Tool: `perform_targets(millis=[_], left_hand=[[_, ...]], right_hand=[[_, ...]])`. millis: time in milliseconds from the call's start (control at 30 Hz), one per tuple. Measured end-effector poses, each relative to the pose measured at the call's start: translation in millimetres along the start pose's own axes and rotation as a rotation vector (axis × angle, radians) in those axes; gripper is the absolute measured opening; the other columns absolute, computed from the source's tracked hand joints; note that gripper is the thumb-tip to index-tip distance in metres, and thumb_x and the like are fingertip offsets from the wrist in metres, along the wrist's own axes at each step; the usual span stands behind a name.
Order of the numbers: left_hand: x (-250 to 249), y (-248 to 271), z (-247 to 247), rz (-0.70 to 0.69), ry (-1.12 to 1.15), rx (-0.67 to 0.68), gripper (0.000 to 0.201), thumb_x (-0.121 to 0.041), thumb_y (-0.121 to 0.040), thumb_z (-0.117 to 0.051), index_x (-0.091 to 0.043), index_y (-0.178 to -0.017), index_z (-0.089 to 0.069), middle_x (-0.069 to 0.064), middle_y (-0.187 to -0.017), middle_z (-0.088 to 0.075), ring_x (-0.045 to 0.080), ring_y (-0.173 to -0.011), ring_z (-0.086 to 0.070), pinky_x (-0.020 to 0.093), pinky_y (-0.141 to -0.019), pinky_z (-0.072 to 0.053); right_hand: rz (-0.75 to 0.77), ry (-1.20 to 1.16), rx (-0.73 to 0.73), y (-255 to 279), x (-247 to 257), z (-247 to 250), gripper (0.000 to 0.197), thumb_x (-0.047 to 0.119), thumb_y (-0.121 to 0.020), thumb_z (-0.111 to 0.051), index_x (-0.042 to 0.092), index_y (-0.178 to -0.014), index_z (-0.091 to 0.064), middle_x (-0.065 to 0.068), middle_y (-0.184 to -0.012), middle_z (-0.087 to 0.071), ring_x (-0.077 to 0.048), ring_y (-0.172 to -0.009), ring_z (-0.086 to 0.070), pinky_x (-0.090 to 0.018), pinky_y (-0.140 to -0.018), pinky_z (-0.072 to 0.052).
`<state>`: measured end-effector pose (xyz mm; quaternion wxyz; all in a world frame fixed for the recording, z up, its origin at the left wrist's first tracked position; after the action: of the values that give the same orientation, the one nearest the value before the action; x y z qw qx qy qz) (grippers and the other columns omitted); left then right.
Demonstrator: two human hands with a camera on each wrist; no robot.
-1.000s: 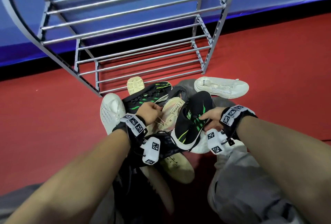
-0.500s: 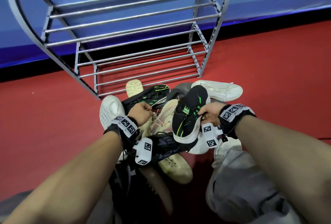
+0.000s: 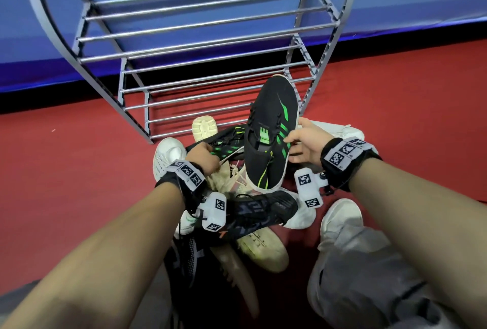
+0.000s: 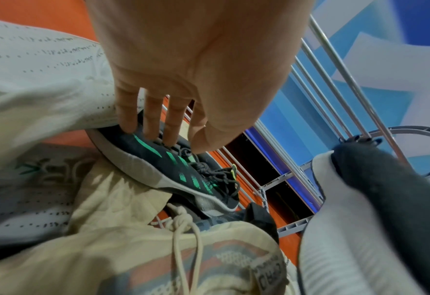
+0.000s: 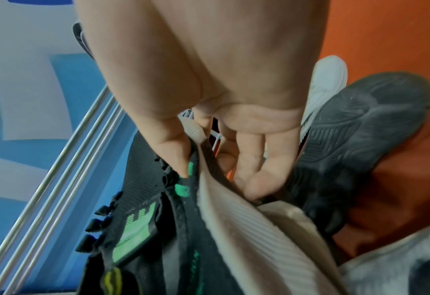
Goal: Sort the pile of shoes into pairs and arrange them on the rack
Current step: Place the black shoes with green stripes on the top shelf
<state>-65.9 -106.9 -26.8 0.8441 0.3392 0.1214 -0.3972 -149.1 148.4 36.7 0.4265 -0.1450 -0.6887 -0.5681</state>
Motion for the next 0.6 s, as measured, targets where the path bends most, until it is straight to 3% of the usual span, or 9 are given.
perform_targets(millis=[100, 167, 267, 433, 500, 600], left_hand=[[-0.6, -9.9, 7.5, -0.013, -0.158, -0.039, 0.039, -0.012, -0.084, -0.058, -0.008, -0.122, -0.056, 0.011, -0.115, -0.064, 0.029, -0.098, -0.062, 0.036, -0.081, -0.051], [-2.6, -18.8, 10.1, -0.043, -0.28, -0.049, 0.036, -0.013, -0.083, -0.056, -0.007, -0.119, -0.056, 0.014, -0.115, -0.064, 0.033, -0.101, -0.061, 0.041, -0.086, -0.052], [-2.7, -32.4, 8.4, -0.071, -0.477, 0.008, 0.038, -0.022, -0.084, -0.06, -0.006, -0.118, -0.053, 0.016, -0.115, -0.062, 0.035, -0.104, -0.059, 0.041, -0.086, -0.051], [9.2, -60.2, 7.0, -0.014, -0.701, 0.061, 0.057, -0.041, -0.081, -0.061, -0.011, -0.128, -0.048, 0.013, -0.127, -0.054, 0.035, -0.118, -0.051, 0.044, -0.096, -0.044], [16.3, -68.9, 5.6, -0.001, -0.764, 0.105, 0.057, -0.05, -0.07, -0.06, -0.019, -0.118, -0.058, 0.008, -0.116, -0.062, 0.032, -0.11, -0.058, 0.043, -0.094, -0.047], [22.2, -74.6, 3.3, -0.016, -0.812, 0.12, 0.04, -0.056, -0.068, -0.053, -0.026, -0.093, -0.06, -0.003, -0.088, -0.069, 0.025, -0.08, -0.066, 0.041, -0.078, -0.054]], right_hand=[[-0.021, -0.048, 0.036, -15.4, 1.4, -14.9, 0.047, -0.006, -0.084, -0.044, 0.024, -0.12, -0.051, -0.006, -0.098, -0.064, -0.027, -0.076, -0.065, -0.037, -0.067, -0.054], [-0.057, -0.065, 0.029, -26.8, -1.0, -18.8, 0.035, -0.005, -0.084, -0.044, 0.018, -0.107, -0.055, -0.006, -0.093, -0.062, -0.026, -0.076, -0.061, -0.036, -0.069, -0.052], [-0.149, -0.073, -0.025, -41.0, -11.8, -14.7, 0.017, -0.002, -0.086, -0.047, 0.013, -0.088, -0.053, -0.007, -0.083, -0.061, -0.022, -0.072, -0.059, -0.036, -0.076, -0.048], [-0.243, -0.034, -0.049, -53.0, -38.6, 1.7, 0.012, 0.002, -0.087, -0.049, 0.013, -0.089, -0.054, -0.004, -0.074, -0.056, -0.018, -0.064, -0.054, -0.03, -0.062, -0.044], [-0.272, -0.013, -0.034, -55.9, -48.1, 6.0, 0.014, 0.003, -0.089, -0.049, 0.016, -0.086, -0.053, -0.002, -0.074, -0.054, -0.016, -0.063, -0.053, -0.028, -0.06, -0.043], [-0.292, -0.017, 0.028, -60.0, -58.4, 5.7, 0.015, 0.003, -0.09, -0.052, 0.018, -0.091, -0.056, 0.0, -0.079, -0.056, -0.013, -0.064, -0.056, -0.025, -0.06, -0.048]])
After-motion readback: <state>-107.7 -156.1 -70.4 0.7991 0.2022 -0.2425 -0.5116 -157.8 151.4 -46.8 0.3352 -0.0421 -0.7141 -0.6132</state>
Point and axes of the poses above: each hand's wrist, its own y-axis away from the middle knuckle, its own z-axis out of the back of the hand, x = y × z, the point moved 6 cm from there along -y, towards the middle knuckle
